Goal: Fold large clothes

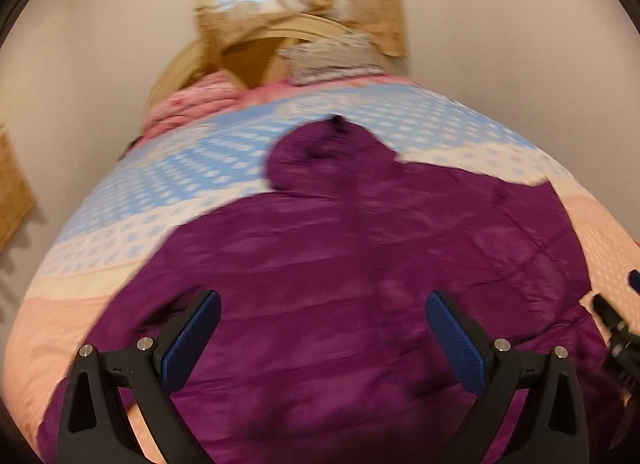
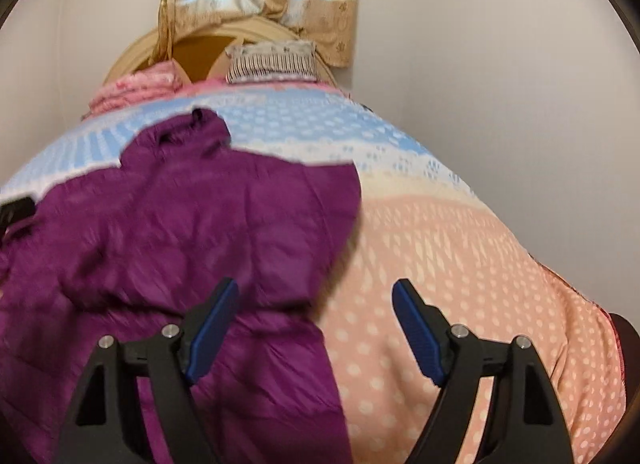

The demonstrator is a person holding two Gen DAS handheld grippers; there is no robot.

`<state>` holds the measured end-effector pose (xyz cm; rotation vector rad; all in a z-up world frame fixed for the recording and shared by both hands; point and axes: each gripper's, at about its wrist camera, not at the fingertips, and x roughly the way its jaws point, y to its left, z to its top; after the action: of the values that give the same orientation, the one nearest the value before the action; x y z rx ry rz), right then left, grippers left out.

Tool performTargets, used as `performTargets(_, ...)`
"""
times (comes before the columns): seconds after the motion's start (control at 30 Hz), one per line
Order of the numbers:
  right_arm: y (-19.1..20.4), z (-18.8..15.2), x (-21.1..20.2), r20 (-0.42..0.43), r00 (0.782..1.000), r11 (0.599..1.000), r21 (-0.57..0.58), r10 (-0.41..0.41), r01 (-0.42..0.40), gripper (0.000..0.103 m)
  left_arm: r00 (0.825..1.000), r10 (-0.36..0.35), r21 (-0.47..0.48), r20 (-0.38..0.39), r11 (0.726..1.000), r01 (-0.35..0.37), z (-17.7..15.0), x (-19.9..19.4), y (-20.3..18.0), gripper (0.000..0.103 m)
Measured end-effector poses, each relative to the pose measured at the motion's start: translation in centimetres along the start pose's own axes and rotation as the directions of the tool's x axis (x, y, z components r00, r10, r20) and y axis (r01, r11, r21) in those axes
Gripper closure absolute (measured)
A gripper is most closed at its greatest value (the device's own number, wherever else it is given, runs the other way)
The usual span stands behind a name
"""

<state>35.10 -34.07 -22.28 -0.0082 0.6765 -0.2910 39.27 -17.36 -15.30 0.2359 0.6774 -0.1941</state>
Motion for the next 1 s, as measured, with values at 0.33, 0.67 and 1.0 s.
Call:
performTargets(0.33, -1.4, -2.5, 2.4, -0.045, 0.999, 1.000, 0.015, 0.013, -0.012, 0.013, 0.981, -0.133, -0.013, -0.144, 0.991, 0.133, -1.6, 6.5, -3.7, 0.094)
performTargets(0.67, -1.5, -3.4, 2.9, -0.087, 0.996, 1.000, -0.001, 0.009, -0.009, 0.012, 0.999, -0.016, 0.046, 0.040, 0.999, 0.014, -0.9, 0.9, 2.1, 0.095)
performTargets(1.0, -0.9, -3.5, 3.4, -0.110, 0.994, 0.999, -0.036, -0.012, 0.008, 0.011, 0.993, 0.118, 0.083, 0.033, 0.989, -0.120, -3.7, 2.8, 4.6, 0.093)
